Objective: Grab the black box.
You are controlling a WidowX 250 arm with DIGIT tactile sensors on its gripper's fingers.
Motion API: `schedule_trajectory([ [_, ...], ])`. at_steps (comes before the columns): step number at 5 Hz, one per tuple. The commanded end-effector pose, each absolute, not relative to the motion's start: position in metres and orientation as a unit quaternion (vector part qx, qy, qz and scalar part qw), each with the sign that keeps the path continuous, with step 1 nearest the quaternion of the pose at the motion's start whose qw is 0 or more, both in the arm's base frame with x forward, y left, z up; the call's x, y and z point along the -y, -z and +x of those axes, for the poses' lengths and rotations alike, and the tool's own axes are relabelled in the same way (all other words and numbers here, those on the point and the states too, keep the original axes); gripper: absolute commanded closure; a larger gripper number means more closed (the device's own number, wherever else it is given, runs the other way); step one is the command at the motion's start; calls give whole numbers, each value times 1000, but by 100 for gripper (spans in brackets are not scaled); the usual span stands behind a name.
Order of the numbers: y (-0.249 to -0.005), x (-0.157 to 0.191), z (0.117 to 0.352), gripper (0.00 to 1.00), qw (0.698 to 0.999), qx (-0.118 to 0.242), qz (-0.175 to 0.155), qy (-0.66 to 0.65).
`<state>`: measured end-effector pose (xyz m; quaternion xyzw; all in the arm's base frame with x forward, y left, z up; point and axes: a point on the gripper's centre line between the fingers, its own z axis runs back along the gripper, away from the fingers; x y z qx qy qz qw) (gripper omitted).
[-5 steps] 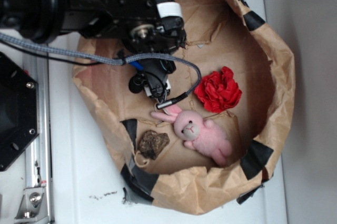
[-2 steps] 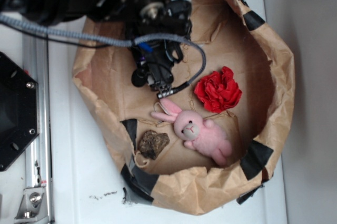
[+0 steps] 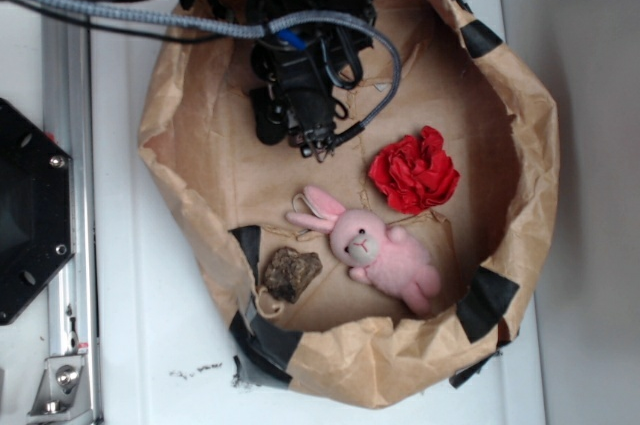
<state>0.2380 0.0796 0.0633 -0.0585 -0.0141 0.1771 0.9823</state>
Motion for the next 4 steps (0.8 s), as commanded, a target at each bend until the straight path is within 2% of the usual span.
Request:
schedule_trajectory([
  [1,-78,-93,252,100,979,43,-49,-193],
  [3,-83,-92,248,100,983,48,-55,-166],
  [4,-78,-88,243,0,990,45,-50,-127],
])
